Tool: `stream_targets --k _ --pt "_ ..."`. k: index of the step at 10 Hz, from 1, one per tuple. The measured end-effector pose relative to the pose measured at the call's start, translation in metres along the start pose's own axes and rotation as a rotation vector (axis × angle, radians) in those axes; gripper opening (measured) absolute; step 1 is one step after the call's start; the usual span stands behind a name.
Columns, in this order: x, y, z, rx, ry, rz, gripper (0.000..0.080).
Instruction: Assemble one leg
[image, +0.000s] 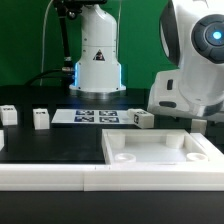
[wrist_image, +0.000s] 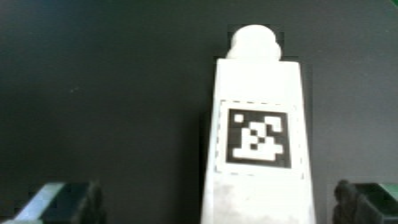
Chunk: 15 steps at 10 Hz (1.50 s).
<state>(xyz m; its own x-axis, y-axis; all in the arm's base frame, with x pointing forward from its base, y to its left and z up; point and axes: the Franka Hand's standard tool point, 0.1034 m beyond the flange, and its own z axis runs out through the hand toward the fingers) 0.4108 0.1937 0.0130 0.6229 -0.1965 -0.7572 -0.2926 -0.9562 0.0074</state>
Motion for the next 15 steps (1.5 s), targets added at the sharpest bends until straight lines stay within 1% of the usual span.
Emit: stream_targets --k 2,4,5,6,7,8,9,10,15 --pt "-0.002 -0.007 0.011 -0.01 0.014 -0.008 0.0649" --pt "-0.007 -0.011 0.023 -0.02 0.016 -0.018 0.0649" --pt "-0.008 -0.013 0.023 -0.021 0.016 -0.018 0.0649" --pt "-0.007 -0.016 0.018 -0.018 0.024 -0.016 0.0649" --pt "-0.007 -0.015 0.019 -0.018 0.022 -0.016 0.0536" --pt "-0.007 -0.015 0.02 -0.018 0.021 -0.015 0.0536" --pt "-0.007 -0.015 0.02 -0.018 0.021 -0.015 0.0353" --pt "-0.007 -0.015 0.02 -0.018 0.021 -0.015 0.0285" --pt "-0.007 -0.015 0.02 -0.018 0.021 -0.015 0.0285"
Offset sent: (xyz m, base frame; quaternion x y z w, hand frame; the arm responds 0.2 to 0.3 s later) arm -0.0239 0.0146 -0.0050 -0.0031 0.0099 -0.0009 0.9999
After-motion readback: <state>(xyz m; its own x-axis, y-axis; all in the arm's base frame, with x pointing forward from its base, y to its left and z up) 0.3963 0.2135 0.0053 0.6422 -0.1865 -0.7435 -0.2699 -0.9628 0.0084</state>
